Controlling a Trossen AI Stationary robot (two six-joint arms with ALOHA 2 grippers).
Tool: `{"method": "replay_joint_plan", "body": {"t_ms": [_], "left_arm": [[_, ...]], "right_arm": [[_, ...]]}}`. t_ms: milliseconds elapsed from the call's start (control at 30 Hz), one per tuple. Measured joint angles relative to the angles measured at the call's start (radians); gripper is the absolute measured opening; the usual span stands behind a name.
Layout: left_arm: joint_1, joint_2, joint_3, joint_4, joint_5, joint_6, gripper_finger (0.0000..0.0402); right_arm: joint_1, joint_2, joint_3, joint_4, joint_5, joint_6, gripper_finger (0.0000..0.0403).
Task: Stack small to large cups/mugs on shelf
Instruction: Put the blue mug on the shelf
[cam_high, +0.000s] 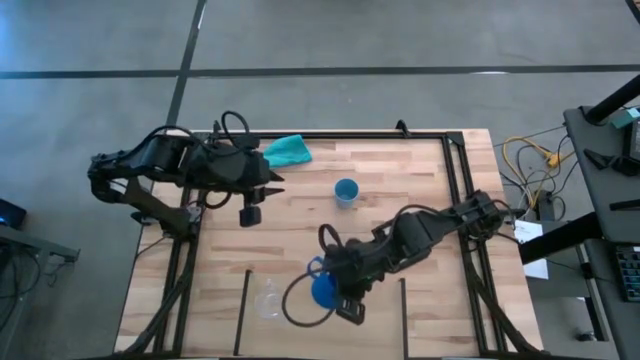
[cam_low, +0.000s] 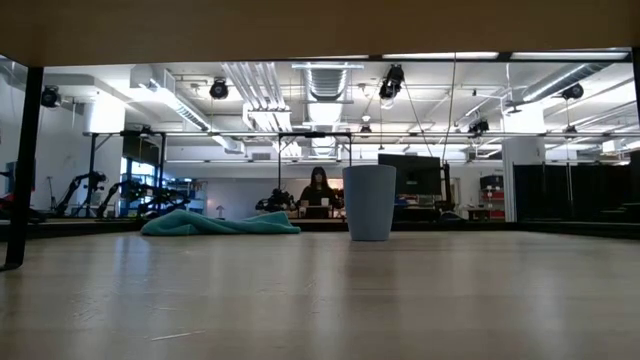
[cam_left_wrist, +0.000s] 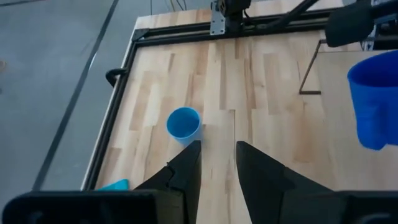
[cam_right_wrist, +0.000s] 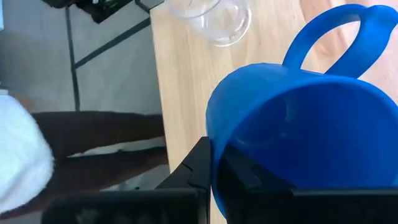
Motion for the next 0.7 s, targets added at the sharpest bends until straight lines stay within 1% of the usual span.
{"method": "replay_joint_plan", "body": {"t_ms": [100, 267, 500, 700], "left_arm": [[0.0, -0.001, 0.0, -0.001, 0.0, 0.006, 0.0086], [0.0, -0.011, 0.0, -0.003, 0.001, 0.006, 0.0086], [0.0, -0.031, 0.0, -0.005, 0.001, 0.043, 0.0086], [0.0, -0.034, 0.0, -0.006, 0.001, 0.043, 0.0086]], "right_arm": [[0.003, 0.011, 0.0, 0.032, 0.035, 0.012, 0.0011], [-0.005, 0.038, 0.0, 0.151, 0.031, -0.019, 0.0011], [0.004, 0.087, -0.001, 0.153, -0.003, 0.018, 0.0011], [0.01, 0.091, -0.001, 0.154, -0.011, 0.033, 0.0011]]}}
